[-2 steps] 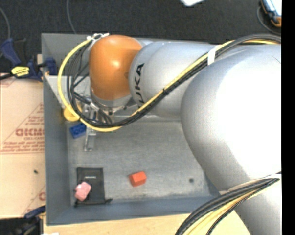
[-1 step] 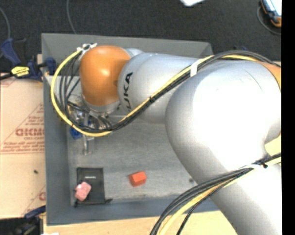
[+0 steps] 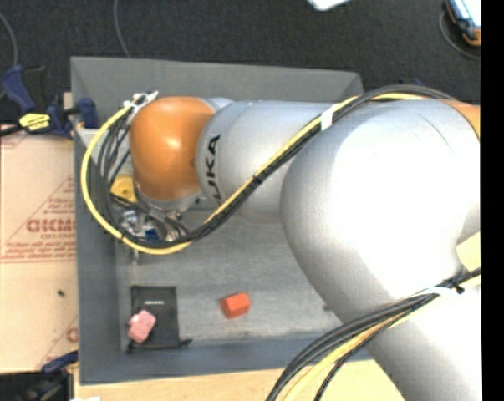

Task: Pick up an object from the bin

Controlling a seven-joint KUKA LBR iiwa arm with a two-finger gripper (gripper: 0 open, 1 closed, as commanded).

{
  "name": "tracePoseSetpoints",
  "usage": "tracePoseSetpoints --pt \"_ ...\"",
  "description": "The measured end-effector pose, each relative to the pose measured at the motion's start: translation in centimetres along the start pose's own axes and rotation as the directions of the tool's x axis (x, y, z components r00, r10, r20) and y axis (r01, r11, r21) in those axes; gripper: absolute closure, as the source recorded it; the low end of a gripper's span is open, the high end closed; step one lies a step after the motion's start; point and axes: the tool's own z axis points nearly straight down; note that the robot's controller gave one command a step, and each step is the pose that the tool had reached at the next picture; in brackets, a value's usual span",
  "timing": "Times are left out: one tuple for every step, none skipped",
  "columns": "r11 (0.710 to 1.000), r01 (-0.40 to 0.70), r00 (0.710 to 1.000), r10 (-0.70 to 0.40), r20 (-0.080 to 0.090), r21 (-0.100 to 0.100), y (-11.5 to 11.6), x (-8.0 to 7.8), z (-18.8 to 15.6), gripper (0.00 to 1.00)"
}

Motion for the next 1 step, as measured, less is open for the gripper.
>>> tracePoseSetpoints --pt "1.000 -0.003 1.000 0.003 0.000 0.000 0.01 0.00 0.00 0.00"
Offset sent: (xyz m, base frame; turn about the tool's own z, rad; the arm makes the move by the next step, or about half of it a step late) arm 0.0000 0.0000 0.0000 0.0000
